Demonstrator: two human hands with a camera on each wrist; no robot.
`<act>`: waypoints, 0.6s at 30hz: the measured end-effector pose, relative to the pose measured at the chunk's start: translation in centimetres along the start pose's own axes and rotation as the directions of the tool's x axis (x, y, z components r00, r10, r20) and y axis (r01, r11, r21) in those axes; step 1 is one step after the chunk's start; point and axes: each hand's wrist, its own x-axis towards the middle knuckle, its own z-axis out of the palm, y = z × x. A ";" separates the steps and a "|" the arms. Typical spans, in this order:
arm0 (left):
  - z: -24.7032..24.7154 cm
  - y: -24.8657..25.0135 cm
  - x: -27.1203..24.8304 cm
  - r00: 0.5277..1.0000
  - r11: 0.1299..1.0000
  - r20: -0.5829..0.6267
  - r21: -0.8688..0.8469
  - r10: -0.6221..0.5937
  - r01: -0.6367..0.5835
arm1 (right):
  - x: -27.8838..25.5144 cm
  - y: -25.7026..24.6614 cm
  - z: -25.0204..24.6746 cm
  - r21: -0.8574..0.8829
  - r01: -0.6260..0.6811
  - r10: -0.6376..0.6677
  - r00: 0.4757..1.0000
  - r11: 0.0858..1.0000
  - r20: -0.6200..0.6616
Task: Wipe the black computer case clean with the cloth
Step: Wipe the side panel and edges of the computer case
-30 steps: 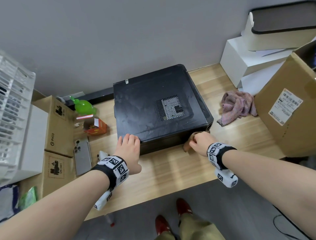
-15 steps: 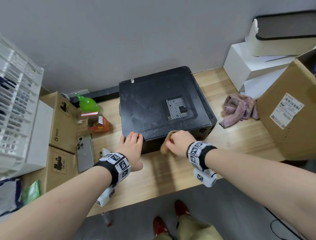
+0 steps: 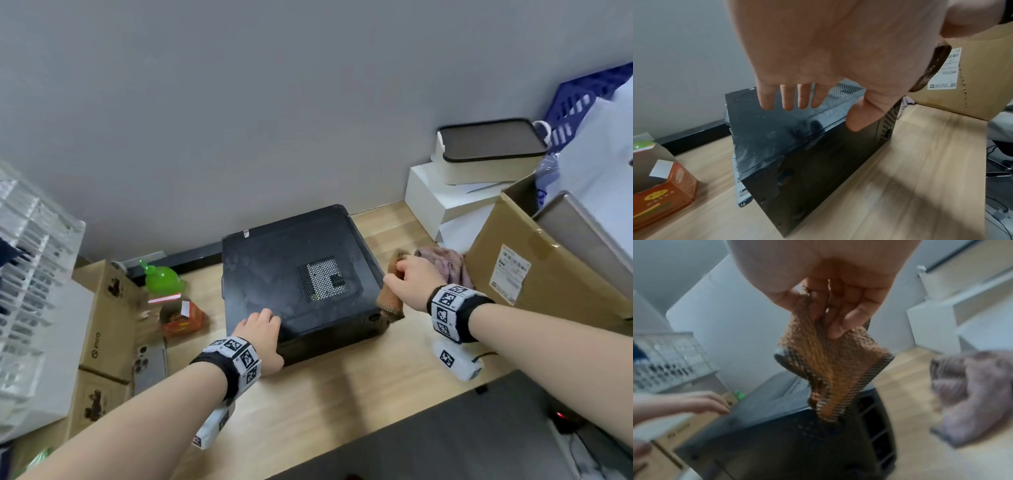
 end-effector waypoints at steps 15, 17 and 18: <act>2.7 -6.4 1.2 0.966 0.933 -0.007 -0.259 -0.259 0.249 | 9.0 -0.4 7.8 -0.219 0.110 -0.031 0.942 0.970 0.334; 2.9 -7.4 1.7 0.955 0.905 -0.013 -0.324 -0.296 0.276 | 10.6 -0.2 7.8 -0.203 0.076 -0.009 0.950 0.976 0.311; 2.9 -7.9 1.9 0.953 0.897 -0.012 -0.343 -0.302 0.280 | 11.2 0.0 7.7 -0.197 0.061 0.004 0.950 0.978 0.312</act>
